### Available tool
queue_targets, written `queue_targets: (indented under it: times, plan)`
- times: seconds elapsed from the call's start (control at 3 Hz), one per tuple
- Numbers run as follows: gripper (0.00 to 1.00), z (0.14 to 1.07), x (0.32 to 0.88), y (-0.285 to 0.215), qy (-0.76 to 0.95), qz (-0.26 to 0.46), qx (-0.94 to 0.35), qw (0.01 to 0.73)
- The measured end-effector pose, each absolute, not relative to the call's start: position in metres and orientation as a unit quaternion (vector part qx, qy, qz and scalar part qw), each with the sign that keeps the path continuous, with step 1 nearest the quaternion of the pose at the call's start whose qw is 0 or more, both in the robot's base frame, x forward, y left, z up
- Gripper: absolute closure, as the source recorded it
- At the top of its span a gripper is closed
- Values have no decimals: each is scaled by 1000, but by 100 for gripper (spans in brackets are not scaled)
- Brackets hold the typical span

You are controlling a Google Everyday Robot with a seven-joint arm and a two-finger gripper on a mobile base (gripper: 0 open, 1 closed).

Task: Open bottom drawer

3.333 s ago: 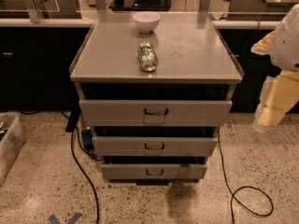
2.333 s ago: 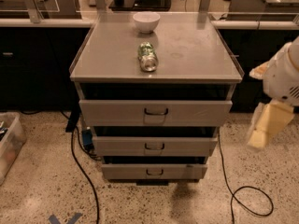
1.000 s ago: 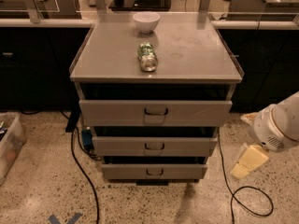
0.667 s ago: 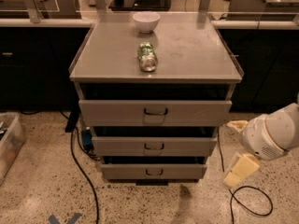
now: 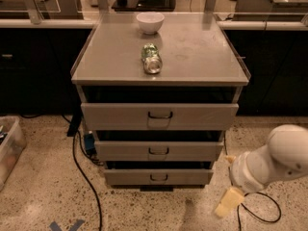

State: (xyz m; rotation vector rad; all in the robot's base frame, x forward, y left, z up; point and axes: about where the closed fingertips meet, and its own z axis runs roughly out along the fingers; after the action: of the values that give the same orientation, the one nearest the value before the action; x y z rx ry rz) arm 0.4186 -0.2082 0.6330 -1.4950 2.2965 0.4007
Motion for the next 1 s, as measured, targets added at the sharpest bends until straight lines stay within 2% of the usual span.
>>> queue_targets:
  times: [0.33, 1.0]
  plan:
    - [0, 608, 409, -209, 821, 124, -531, 173]
    - [0, 615, 409, -207, 816, 113, -538, 180]
